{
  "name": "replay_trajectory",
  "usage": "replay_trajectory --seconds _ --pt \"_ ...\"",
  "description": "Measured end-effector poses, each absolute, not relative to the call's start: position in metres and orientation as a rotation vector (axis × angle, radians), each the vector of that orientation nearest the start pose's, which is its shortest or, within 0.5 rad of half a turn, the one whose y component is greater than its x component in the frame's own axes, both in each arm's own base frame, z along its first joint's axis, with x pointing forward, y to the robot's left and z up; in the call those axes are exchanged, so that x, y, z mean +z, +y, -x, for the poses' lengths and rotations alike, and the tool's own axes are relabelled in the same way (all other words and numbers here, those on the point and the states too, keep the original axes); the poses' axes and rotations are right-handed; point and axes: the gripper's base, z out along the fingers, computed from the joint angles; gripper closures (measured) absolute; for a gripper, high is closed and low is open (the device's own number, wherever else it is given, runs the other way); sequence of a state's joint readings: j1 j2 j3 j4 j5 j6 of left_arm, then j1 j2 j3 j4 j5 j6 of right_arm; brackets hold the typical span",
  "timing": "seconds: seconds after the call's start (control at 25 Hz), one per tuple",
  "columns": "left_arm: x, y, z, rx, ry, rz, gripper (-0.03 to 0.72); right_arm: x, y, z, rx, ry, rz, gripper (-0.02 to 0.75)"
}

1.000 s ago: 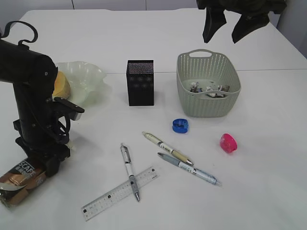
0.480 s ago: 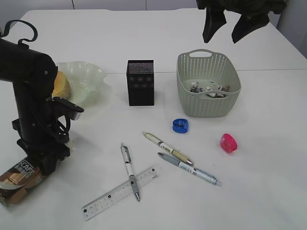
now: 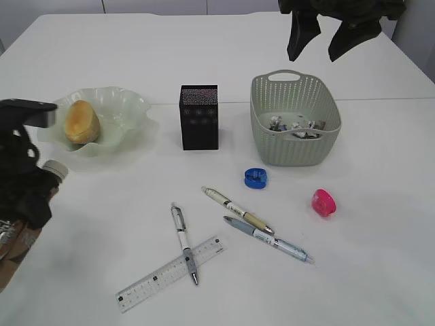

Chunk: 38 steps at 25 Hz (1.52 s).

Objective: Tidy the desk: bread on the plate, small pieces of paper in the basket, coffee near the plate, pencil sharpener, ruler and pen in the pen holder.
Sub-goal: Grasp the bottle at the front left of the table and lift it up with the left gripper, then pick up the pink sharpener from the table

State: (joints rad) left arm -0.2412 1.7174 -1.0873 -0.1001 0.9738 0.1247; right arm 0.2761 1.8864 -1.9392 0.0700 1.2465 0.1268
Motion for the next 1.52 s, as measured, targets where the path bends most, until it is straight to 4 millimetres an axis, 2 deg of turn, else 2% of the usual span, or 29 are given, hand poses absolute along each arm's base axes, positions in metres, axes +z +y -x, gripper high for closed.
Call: replay_trajectory --seconds 0.12,0.24,0.4,0.48,0.6,0.72,0.88,1.04,1.24,1.52 --pt "0.223 -0.068 -0.268 -0.175 2.864 -0.382 0.407 0.355 0.118 -0.393 0.222 2.685 0.192 0.246" --pt "0.248 -0.054 -0.230 -0.214 2.553 -0.249 0.407 0.355 0.118 -0.393 0.221 2.685 0.194 0.246" --pt "0.266 -0.039 -0.186 -0.187 2.149 -0.165 0.407 0.355 0.118 -0.393 0.221 2.685 0.194 0.246" --pt "0.272 -0.033 -0.172 -0.152 1.953 -0.152 0.407 0.355 0.118 -0.393 0.221 2.685 0.194 0.246" --pt "0.273 -0.028 -0.162 -0.124 1.791 -0.136 0.407 0.355 0.118 -0.393 0.221 2.687 0.194 0.246" --pt "0.271 -0.027 -0.167 -0.111 1.731 -0.125 0.407 0.356 0.117 -0.393 0.221 2.686 0.194 0.246" --pt "0.261 -0.029 -0.191 -0.086 1.685 -0.108 0.407 0.356 0.117 -0.393 0.221 2.686 0.194 0.246" --pt "0.233 -0.032 -0.222 -0.050 1.683 -0.101 0.407 0.356 0.117 -0.393 0.219 2.685 0.194 0.246" --pt "0.189 -0.036 -0.254 -0.015 1.707 -0.098 0.406 0.355 0.115 -0.393 0.178 2.682 0.198 0.246" --pt "0.155 -0.043 -0.293 -0.044 1.692 -0.072 0.405 0.355 0.113 -0.394 0.149 2.679 0.200 0.246"
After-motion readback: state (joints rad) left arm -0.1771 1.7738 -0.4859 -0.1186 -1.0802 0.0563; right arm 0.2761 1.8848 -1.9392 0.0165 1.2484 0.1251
